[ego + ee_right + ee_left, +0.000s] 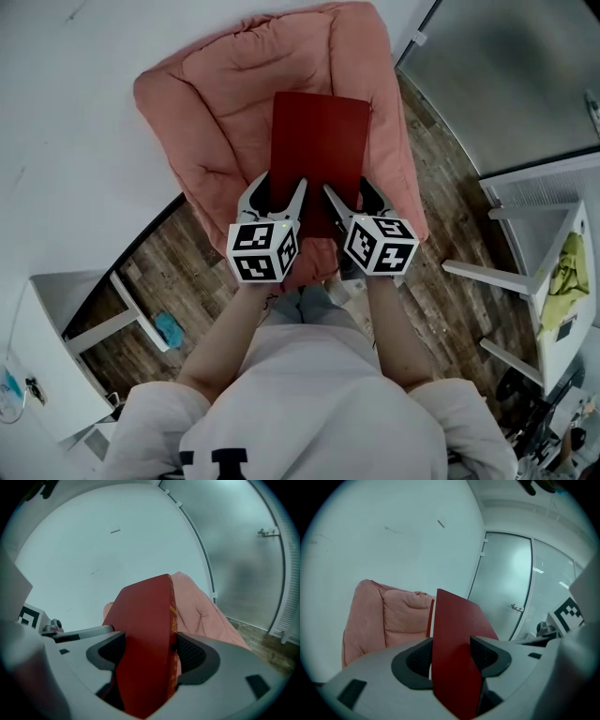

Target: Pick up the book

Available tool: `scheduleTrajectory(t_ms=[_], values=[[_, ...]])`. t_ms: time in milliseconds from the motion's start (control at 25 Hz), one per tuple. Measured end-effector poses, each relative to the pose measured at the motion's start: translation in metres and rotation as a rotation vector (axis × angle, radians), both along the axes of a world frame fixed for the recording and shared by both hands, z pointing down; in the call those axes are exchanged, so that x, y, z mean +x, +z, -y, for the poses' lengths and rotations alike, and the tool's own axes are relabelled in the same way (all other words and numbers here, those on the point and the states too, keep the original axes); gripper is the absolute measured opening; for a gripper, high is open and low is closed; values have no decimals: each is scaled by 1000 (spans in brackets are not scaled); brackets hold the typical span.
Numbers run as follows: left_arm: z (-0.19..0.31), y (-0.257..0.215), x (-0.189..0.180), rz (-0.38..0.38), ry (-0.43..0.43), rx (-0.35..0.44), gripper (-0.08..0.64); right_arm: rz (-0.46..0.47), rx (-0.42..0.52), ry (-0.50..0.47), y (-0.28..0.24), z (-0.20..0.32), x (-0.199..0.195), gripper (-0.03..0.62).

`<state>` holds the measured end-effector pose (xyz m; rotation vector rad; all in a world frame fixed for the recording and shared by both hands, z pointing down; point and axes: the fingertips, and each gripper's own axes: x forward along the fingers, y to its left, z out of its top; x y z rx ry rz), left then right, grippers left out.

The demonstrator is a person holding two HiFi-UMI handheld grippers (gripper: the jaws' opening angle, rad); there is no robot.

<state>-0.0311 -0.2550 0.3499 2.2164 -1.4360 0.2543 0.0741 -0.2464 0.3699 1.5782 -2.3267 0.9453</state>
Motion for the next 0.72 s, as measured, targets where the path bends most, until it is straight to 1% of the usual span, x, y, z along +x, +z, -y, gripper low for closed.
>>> scheduleTrajectory(t_ms=[360,720], values=[[1,-37,-8,-14,-13,72,236,-9,72,-5,-38,4,-7,342],[1,-69,-2,-18,-9,143,236,-11,124,-8,-69,4,-1,342]])
